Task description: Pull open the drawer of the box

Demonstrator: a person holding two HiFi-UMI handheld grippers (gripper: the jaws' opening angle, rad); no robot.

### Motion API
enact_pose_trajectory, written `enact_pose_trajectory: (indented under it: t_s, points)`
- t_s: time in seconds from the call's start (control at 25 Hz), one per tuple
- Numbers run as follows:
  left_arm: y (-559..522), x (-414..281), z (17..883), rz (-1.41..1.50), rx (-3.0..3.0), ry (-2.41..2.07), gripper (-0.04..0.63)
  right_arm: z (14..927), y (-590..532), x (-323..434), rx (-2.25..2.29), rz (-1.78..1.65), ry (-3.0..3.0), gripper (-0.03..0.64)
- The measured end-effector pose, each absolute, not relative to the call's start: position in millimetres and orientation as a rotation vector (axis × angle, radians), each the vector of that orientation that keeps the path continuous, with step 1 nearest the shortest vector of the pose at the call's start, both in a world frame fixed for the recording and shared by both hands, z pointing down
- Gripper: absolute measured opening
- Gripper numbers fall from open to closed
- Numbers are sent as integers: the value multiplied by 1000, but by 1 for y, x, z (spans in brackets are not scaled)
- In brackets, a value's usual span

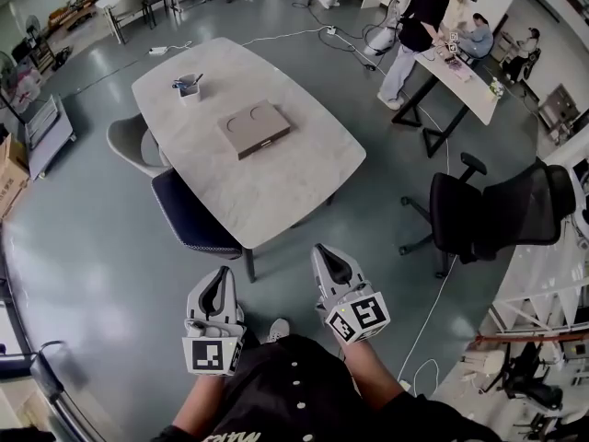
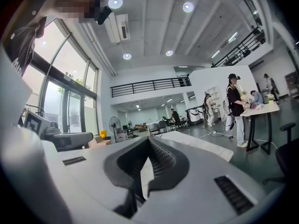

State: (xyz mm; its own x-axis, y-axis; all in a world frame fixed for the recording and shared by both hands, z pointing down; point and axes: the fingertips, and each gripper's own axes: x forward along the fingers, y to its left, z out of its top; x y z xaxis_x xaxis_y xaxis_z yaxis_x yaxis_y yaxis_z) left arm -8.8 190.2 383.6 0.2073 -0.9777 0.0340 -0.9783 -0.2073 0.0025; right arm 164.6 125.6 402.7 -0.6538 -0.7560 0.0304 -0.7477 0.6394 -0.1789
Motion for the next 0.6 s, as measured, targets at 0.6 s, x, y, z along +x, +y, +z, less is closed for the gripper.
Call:
enact_pose_trajectory:
  t_s: [0.6]
  points:
    - [75,-48,383,8,2464,-1921,17,410,21,125,-1343,-293,2799,-3]
